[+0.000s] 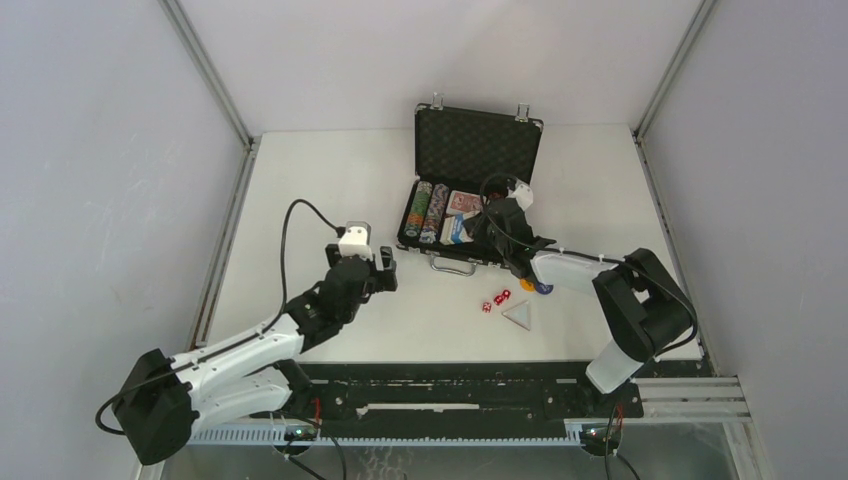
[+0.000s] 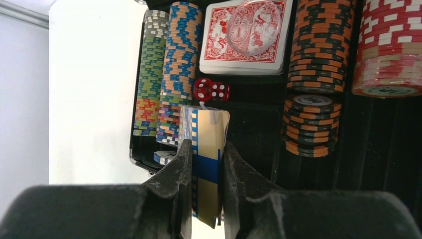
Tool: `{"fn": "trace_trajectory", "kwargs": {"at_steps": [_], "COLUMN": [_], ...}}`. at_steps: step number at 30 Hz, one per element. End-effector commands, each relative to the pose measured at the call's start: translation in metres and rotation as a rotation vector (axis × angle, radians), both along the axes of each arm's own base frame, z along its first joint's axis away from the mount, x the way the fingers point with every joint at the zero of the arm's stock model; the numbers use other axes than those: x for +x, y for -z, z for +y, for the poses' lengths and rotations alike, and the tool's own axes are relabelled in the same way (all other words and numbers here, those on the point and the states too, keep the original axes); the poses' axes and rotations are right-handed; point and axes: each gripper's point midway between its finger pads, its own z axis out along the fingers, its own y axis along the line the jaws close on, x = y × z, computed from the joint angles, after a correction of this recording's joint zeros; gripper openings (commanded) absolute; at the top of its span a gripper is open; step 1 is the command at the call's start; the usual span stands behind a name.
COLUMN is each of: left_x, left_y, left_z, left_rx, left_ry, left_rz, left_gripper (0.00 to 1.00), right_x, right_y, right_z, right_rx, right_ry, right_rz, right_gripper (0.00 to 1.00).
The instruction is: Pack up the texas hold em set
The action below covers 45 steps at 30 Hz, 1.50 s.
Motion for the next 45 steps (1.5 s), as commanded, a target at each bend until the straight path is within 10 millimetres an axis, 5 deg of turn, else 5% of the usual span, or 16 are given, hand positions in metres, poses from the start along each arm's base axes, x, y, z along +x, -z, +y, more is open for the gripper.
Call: {"fn": "trace_trajectory", "kwargs": {"at_steps": [1, 17, 23, 30, 45], "left_x": [0.002, 0.003, 0.002, 0.002, 0.000], "left_y": [-0.003, 0.000, 0.000, 0.001, 0.002], "left_z": [-0.004, -0.004, -0.006, -0.010, -0.016], "left_rx": [-0.022, -0.009, -0.009, -0.018, -0.032], "left_ry": [-0.004, 0.001, 0.010, 0.028, 0.056], "left_rz": [-0.006, 0.000, 0.004, 0.009, 0.021], "left_gripper": [0.90, 0.90, 0.90, 0.89, 0.89], "right_x": [0.015, 0.027, 0.027, 0.021, -0.011], "right_y": [-0.028, 0.007, 0.013, -0.003, -0.024], "right_z": [0.003, 0.022, 0.028, 0.016, -0.022], "right_rx": [0.055, 0.028, 0.026, -0.029, -0.193], "right_ry": [0.035, -0.026, -0.065, -0.071, -0.021], "right_rz": [-0.070, 0.028, 0.053, 0.036, 0.019], "right_gripper": [0.00, 0.00, 0.29, 0.64, 0.64]}}
